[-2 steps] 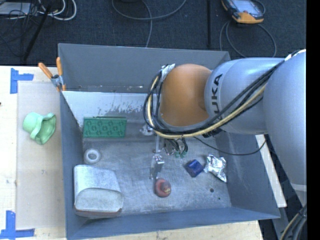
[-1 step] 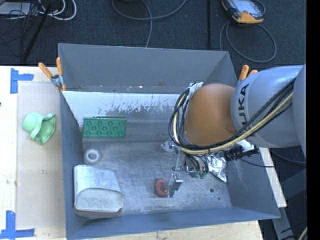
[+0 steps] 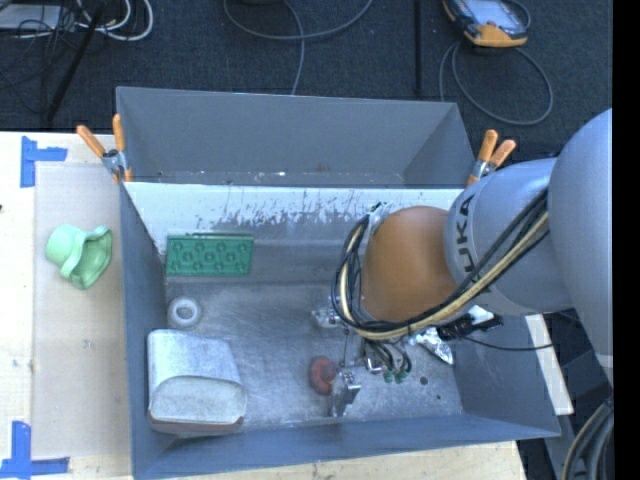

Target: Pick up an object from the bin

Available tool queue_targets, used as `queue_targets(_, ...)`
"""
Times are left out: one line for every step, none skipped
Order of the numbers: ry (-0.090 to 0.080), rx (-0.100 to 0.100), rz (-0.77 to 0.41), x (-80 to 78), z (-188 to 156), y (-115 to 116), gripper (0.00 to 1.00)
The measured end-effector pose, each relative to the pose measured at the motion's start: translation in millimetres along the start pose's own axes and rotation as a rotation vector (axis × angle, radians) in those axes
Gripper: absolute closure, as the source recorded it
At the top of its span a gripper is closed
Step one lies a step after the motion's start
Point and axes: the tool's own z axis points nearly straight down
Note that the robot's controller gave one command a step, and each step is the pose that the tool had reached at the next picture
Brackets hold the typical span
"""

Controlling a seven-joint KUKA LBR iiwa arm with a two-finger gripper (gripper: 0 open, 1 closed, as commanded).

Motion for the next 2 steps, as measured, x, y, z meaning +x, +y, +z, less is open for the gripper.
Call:
queue_targets(-0.001, -0.001, 0.005, -2.4, -5.3, -0.4, 1.0)
queue_targets(-0.003, 0.001, -0.094, -3.9, -159.2, -16.8, 1.0)
